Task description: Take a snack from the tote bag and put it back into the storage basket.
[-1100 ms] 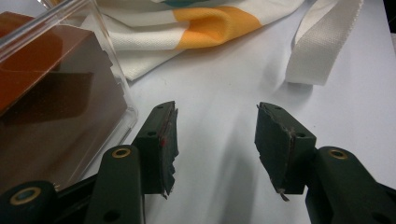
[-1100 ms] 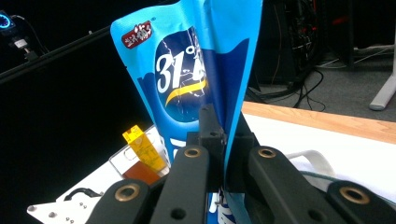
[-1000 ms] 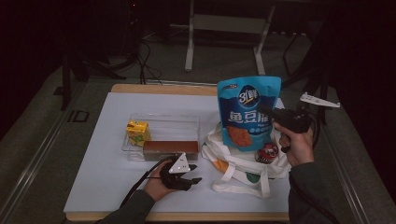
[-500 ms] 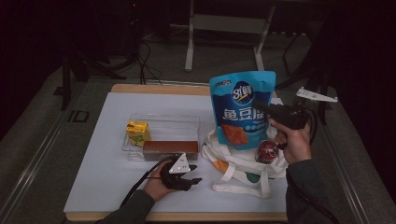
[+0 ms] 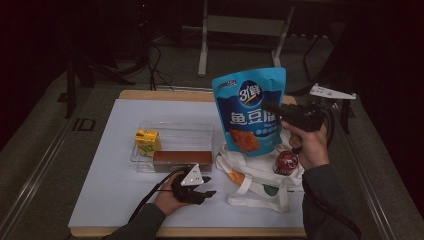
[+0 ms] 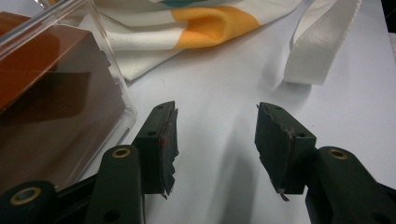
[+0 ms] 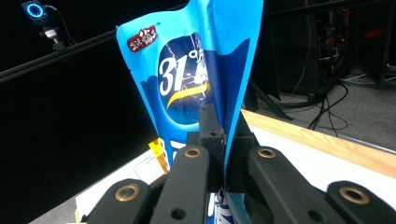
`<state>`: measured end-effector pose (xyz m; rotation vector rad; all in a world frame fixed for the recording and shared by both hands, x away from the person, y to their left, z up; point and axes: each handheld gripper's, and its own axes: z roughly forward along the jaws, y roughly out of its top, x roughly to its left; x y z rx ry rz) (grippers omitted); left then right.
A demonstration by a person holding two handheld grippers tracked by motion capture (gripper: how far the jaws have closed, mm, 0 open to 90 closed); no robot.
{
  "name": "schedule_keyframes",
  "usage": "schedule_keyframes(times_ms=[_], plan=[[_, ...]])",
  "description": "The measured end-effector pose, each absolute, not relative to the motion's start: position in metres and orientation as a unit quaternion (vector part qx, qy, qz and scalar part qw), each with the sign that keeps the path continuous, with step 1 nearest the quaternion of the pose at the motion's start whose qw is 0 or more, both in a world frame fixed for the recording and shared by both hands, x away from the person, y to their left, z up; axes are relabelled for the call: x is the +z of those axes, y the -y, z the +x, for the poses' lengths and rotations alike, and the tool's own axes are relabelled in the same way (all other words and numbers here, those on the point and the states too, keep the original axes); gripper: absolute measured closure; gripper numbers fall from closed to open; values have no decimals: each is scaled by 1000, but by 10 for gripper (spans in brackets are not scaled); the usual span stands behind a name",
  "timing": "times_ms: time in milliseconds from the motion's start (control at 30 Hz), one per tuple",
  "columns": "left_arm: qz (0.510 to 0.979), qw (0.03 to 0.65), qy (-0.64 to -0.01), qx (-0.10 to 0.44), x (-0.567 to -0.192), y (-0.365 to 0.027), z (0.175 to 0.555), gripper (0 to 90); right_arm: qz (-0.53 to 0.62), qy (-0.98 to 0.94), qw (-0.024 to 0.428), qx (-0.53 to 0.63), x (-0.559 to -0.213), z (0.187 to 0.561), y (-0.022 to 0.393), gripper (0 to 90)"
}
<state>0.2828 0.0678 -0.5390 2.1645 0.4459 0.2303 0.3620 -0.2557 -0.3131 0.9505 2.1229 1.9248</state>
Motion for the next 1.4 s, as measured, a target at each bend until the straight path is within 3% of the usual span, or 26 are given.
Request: schedule_keyframes(times_ms=[400, 1400], plan=[[873, 444, -180, 91, -539, -68, 283, 488, 297, -706, 52, 641, -301, 371, 224, 892], [872, 447, -178, 90, -539, -69, 282, 485, 300, -722, 19, 623, -310, 408, 134, 891]])
